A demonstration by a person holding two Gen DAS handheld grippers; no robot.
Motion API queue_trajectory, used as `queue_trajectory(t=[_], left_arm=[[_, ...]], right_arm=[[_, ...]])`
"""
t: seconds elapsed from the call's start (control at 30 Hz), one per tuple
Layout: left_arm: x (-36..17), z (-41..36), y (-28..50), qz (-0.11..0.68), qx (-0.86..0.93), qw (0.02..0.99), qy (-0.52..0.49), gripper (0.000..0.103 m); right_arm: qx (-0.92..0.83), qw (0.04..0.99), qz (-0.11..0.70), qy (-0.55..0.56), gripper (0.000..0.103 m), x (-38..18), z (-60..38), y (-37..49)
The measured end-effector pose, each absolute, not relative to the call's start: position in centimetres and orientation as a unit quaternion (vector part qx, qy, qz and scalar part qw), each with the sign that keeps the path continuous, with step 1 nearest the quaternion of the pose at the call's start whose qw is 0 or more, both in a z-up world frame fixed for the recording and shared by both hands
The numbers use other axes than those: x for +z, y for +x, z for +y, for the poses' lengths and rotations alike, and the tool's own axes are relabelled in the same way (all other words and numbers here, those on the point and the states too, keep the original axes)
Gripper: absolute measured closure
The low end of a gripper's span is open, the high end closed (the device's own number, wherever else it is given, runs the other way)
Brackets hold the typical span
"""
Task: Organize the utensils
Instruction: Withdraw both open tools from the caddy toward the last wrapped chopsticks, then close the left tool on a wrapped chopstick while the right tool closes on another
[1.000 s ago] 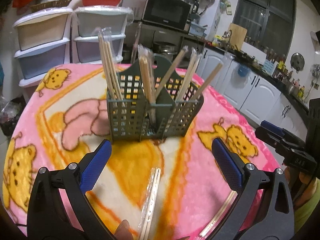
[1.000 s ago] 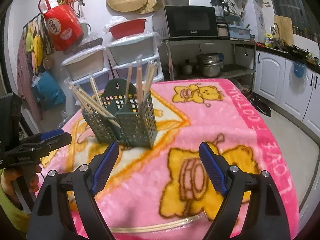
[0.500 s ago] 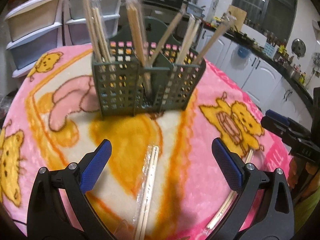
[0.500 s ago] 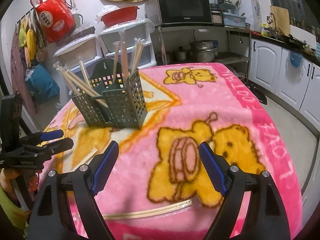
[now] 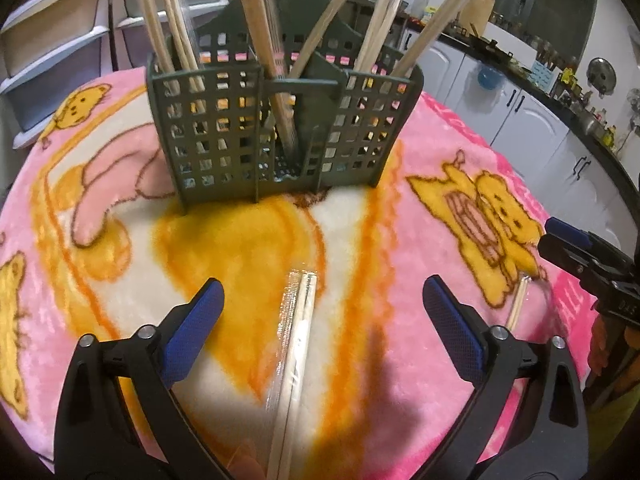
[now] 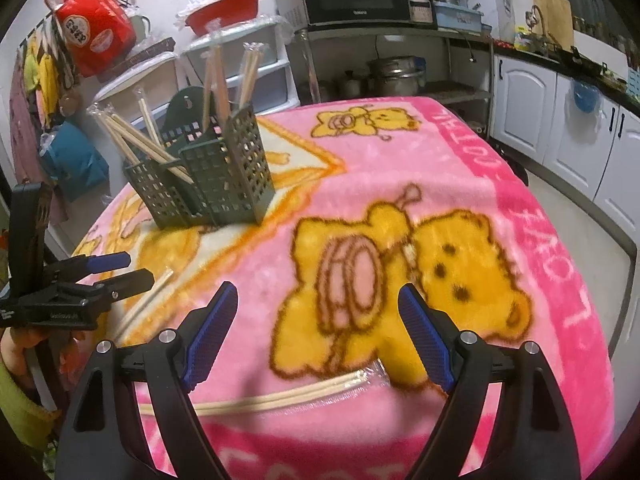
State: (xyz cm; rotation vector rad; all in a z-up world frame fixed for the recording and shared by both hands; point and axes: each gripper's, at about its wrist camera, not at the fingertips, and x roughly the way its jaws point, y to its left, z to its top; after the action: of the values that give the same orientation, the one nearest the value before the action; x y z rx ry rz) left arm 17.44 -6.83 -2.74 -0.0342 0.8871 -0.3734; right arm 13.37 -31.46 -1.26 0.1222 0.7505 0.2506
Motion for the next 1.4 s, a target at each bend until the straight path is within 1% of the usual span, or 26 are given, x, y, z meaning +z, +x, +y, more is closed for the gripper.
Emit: queue_trajectory(t=[0.1, 0.17, 0.2, 0.23, 0.3, 0.43, 0.5, 0.53, 0.6, 0.63, 0.7, 0.8, 0.87, 0.9, 0.97, 1.0, 1.03, 1.07, 1.1, 1.17, 1.4], left_arm=[[-3.3, -7.0, 17.8, 0.433, -0.178, 0.884, -0.014, 0.031], [-3.9, -7.2, 18.3, 0.444, -0.185, 0.877, -0.015, 0.037], [-4.2, -7.2, 18.5, 0.45, -0.189, 0.873, -0.018, 0.042], [-4.6, -7.2, 18.8, 0.456, -0.187, 0.87, -0.019, 0.045], [-5.0, -7.3, 19.0, 0.459, -0.183, 0.869, -0.014, 0.054], [-5.2, -7.3, 19.4, 0.456, -0.174, 0.873, -0.005, 0.06], [-5.3, -7.3, 19.7, 0.455, -0.167, 0.875, -0.001, 0.07], [-5.3, -7.2, 19.8, 0.455, -0.165, 0.875, 0.001, 0.071], [-5.3, -7.1, 20.0, 0.454, -0.163, 0.876, 0.001, 0.074], [-5.4, -7.1, 20.0, 0.454, -0.161, 0.876, 0.003, 0.076], [-5.4, -7.2, 20.2, 0.453, -0.157, 0.878, 0.007, 0.078], [-5.4, -7.2, 20.4, 0.452, -0.153, 0.879, 0.008, 0.081], [-5.4, -7.3, 20.5, 0.452, -0.151, 0.879, 0.009, 0.082], [-5.4, -7.2, 20.5, 0.452, -0.15, 0.879, 0.009, 0.082], [-5.3, -7.3, 20.6, 0.452, -0.148, 0.88, 0.009, 0.082], [-5.3, -7.4, 20.7, 0.451, -0.147, 0.88, 0.009, 0.082], [-5.3, -7.5, 20.7, 0.451, -0.146, 0.88, 0.009, 0.082], [-5.3, -7.5, 20.7, 0.451, -0.145, 0.881, 0.009, 0.082], [-5.4, -7.7, 20.8, 0.451, -0.145, 0.881, 0.01, 0.082], [-5.3, -7.8, 20.8, 0.451, -0.144, 0.881, 0.01, 0.082], [-5.2, -7.4, 20.9, 0.452, -0.142, 0.881, 0.009, 0.091]], right_arm=[[0.112, 0.917, 0.376, 0.067, 0.023, -1.9, -32.0, 13.4], [0.107, 0.915, 0.381, 0.071, 0.023, -2.3, -32.4, 13.4], [0.106, 0.914, 0.384, 0.073, 0.023, -2.5, -32.6, 13.3], [0.104, 0.913, 0.386, 0.074, 0.023, -2.6, -32.7, 13.3], [0.102, 0.911, 0.392, 0.08, 0.023, -3.0, -33.1, 13.1], [0.103, 0.904, 0.405, 0.09, 0.023, -3.9, -33.5, 13.0], [0.102, 0.9, 0.414, 0.093, 0.024, -4.5, -33.6, 12.9], [0.102, 0.899, 0.416, 0.094, 0.025, -4.6, -33.6, 12.8], [0.105, 0.895, 0.423, 0.096, 0.033, -5.1, -33.5, 12.8], [0.106, 0.893, 0.427, 0.095, 0.036, -5.3, -33.5, 12.8], [0.106, 0.891, 0.433, 0.092, 0.045, -5.7, -33.3, 12.9], [0.096, 0.892, 0.437, 0.065, 0.054, -6.1, -32.8, 12.8], [0.095, 0.893, 0.436, 0.052, 0.058, -6.2, -32.5, 12.5], [0.093, 0.894, 0.436, 0.049, 0.063, -6.2, -32.5, 12.4], [0.089, 0.896, 0.433, 0.041, 0.07, -6.2, -32.4, 12.2], [0.091, 0.897, 0.431, 0.037, 0.076, -6.2, -32.3, 12.1], [0.095, 0.897, 0.431, 0.034, 0.077, -6.2, -32.2, 12.1], [0.095, 0.898, 0.429, 0.028, 0.082, -6.2, -31.9, 12.0], [0.095, 0.899, 0.426, 0.024, 0.09, -6.2, -31.7, 11.8], [0.104, 0.9, 0.423, 0.025, 0.098, -6.1, -31.4, 11.8], [0.143, 0.898, 0.414, 0.038, 0.1, -5.0, -30.2, 12.1]])
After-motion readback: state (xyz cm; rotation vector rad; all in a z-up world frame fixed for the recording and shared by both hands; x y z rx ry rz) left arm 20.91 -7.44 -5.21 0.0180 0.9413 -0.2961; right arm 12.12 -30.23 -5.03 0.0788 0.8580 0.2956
